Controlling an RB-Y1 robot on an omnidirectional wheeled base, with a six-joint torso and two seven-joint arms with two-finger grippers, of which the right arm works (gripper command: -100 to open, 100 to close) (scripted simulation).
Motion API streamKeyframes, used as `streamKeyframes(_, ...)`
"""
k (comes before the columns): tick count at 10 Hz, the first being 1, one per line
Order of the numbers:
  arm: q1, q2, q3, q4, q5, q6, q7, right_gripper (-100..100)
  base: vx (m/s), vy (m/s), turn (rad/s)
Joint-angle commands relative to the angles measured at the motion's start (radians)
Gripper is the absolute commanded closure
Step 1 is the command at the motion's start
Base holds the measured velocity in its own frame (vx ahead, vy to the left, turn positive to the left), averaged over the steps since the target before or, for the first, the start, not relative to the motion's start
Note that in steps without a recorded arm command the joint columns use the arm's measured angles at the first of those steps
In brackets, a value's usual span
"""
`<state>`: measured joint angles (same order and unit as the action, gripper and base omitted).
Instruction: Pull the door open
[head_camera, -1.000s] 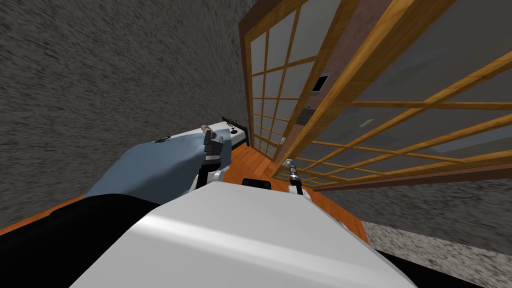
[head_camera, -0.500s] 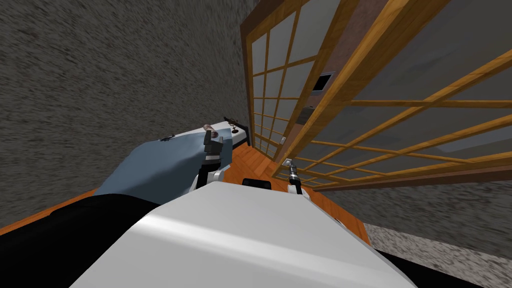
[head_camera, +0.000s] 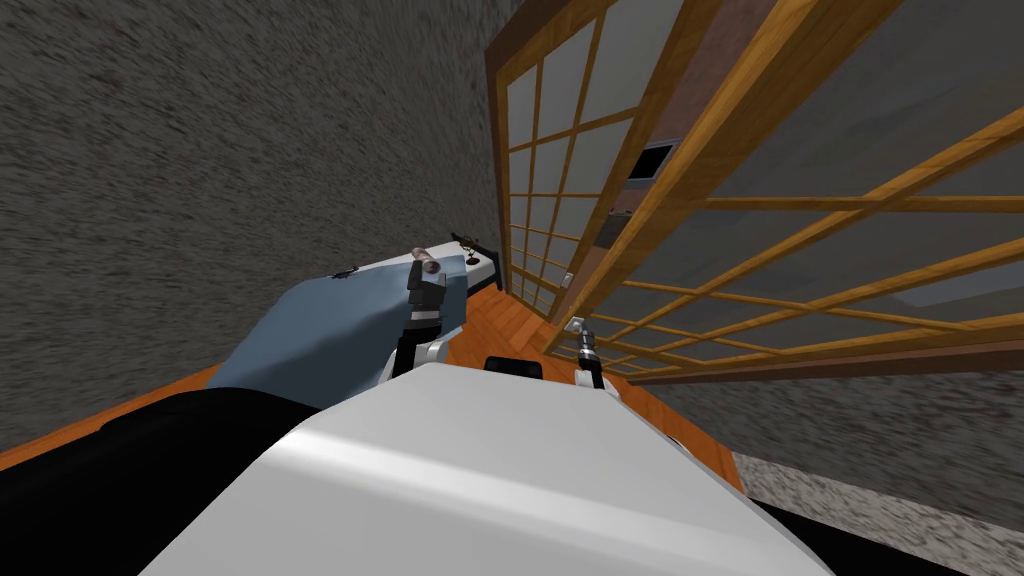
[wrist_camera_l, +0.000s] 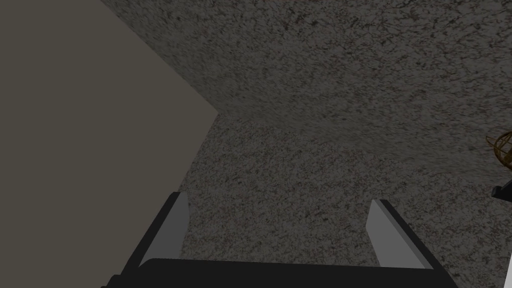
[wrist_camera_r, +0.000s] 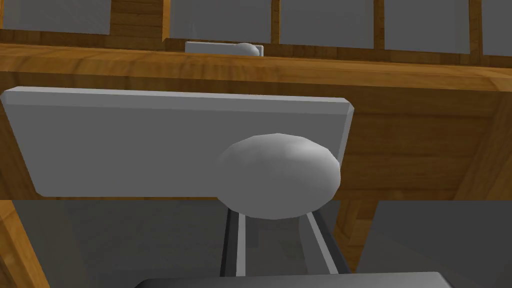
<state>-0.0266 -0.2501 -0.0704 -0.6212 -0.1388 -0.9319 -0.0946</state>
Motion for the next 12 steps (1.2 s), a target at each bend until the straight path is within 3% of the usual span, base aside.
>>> streamKeyframes(1,-0.024,0.021,0.019,0.015,0.0,-0.008,-0.029,100,-0.026,-0.017,0.021)
streamKeyframes(5,-0.031,0.024,0.038,0.015,-0.044,-0.001,-0.136,100,-0.038,-0.017,0.053)
streamKeyframes(8,-0.031,0.024,0.038,0.015,-0.044,-0.001,-0.153,100,-0.02,-0.009,0.006)
streamKeyframes(10,-0.035,0.027,0.051,0.015,-0.074,0.004,-0.222,100,-0.036,-0.012,0.079)
streamKeyframes(12,-0.035,0.027,0.051,0.015,-0.074,0.004,-0.236,100,-0.029,-0.013,0.025)
